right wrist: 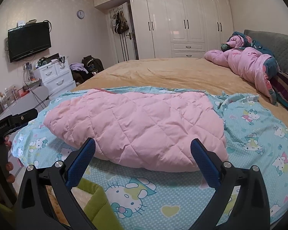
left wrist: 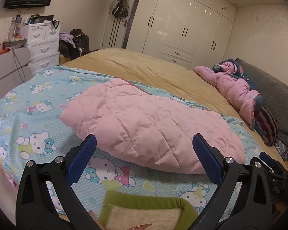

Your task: Fold large clothes

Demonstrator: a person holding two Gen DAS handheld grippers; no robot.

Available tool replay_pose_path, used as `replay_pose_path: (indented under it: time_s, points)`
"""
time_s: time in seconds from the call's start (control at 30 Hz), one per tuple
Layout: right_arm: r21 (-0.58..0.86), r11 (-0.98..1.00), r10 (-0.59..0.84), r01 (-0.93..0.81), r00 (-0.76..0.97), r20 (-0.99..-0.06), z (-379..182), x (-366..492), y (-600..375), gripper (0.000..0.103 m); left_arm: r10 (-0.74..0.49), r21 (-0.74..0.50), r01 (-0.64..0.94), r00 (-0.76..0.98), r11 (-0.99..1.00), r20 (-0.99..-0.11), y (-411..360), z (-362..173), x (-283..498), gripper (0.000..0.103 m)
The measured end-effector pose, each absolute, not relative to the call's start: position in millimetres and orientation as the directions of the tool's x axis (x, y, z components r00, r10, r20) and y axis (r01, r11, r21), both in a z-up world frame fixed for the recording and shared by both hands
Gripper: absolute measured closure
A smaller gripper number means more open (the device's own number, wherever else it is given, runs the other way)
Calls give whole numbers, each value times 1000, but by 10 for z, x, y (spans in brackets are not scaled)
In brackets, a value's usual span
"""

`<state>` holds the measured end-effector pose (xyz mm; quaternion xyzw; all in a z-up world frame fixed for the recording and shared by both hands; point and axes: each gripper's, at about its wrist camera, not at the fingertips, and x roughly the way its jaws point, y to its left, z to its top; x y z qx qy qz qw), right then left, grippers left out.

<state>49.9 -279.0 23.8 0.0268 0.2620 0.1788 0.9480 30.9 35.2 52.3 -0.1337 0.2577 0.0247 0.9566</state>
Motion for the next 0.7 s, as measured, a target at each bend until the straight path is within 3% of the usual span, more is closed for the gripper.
replay_pose_path:
  time_s: [0.7]
  points:
    - [139,930,365,-341,799,-478,303,502,-2751,4,-15,-228,-116,864,967,-503,337,577,280,9]
